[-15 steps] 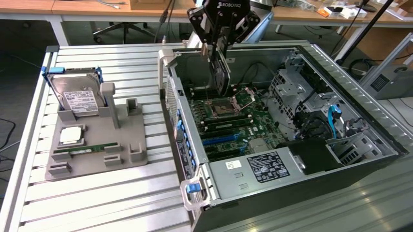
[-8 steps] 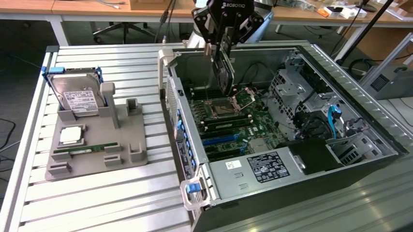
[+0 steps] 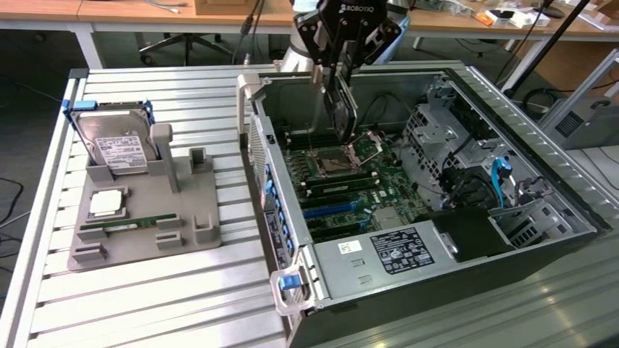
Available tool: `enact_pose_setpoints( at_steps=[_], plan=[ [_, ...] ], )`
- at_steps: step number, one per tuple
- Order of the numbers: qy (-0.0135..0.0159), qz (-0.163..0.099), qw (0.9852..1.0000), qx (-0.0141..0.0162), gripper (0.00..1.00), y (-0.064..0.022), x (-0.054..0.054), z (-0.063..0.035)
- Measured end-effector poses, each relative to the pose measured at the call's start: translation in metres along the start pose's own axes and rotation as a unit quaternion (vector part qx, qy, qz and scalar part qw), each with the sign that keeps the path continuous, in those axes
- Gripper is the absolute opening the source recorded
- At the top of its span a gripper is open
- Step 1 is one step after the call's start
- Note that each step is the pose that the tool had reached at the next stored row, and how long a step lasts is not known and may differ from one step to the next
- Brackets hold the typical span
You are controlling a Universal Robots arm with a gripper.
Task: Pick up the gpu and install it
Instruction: 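Pick up the gpu and move the gpu toward the slot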
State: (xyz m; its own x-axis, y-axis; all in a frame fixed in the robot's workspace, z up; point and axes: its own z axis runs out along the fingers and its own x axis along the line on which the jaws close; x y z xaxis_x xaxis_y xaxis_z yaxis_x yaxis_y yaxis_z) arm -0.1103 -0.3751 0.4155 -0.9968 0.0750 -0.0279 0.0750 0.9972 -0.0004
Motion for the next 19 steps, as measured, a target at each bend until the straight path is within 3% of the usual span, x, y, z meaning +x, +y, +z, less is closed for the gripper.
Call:
enact_pose_setpoints(
  at_steps=[10, 19],
  plan=[
    [-0.0001, 0.000, 1.0000, 0.0012, 0.27, 0.0009, -0.012, 0.0014],
    [-0.0002, 0.000, 1.0000, 0.0019, 0.27, 0.0010, -0.013, 0.0026]
  ],
)
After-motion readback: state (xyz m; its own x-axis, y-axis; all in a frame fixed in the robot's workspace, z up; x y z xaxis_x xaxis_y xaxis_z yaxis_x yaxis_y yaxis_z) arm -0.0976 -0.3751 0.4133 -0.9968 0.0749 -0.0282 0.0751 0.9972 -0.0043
